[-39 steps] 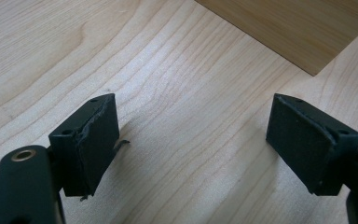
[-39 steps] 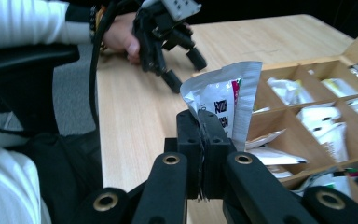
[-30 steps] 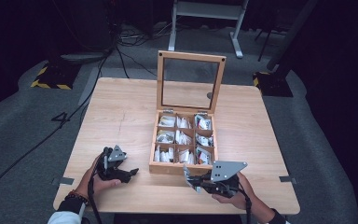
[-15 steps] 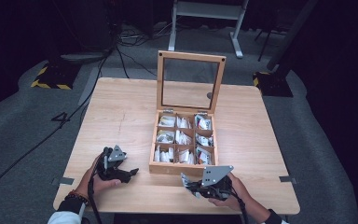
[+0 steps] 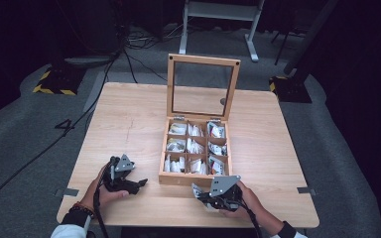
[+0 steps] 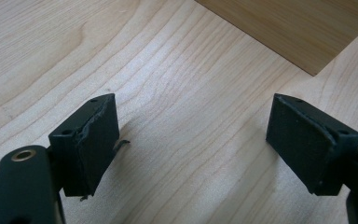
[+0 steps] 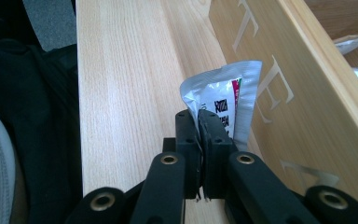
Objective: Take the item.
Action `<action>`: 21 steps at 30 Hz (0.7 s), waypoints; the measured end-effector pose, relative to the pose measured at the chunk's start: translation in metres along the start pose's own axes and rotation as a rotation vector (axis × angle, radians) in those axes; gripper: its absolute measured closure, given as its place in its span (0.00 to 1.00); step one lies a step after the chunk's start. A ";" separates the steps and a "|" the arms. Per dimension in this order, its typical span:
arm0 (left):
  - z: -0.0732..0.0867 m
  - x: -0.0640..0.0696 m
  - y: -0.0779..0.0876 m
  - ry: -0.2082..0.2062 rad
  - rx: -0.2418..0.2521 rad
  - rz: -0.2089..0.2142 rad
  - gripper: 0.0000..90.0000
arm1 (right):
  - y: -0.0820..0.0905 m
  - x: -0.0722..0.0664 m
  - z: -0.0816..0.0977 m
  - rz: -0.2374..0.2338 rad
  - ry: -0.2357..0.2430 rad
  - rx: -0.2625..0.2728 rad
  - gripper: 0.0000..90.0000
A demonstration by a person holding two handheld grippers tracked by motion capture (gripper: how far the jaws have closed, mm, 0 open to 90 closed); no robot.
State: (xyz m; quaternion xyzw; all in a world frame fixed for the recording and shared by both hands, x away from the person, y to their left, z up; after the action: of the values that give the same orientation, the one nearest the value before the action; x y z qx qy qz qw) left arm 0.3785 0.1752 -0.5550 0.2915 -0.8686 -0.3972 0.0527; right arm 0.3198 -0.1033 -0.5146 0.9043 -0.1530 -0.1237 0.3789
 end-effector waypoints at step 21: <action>0.000 0.000 0.000 0.000 0.000 0.001 0.19 | -0.019 -0.005 -0.001 -0.024 -0.029 -0.012 0.71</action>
State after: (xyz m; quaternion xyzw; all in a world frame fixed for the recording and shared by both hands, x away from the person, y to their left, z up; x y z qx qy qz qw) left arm 0.3786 0.1752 -0.5550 0.2911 -0.8687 -0.3973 0.0527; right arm 0.3191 -0.0881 -0.5273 0.9018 -0.1470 -0.1422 0.3808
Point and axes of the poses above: each handheld gripper's, and its own axes: y roughly backward along the jaws, z roughly out of its underside, x roughly to its right, the point moved 7 cm from there along -y, roughly forward along the jaws, and after that the axes turned 13 degrees about -y, right-handed, at the moved point
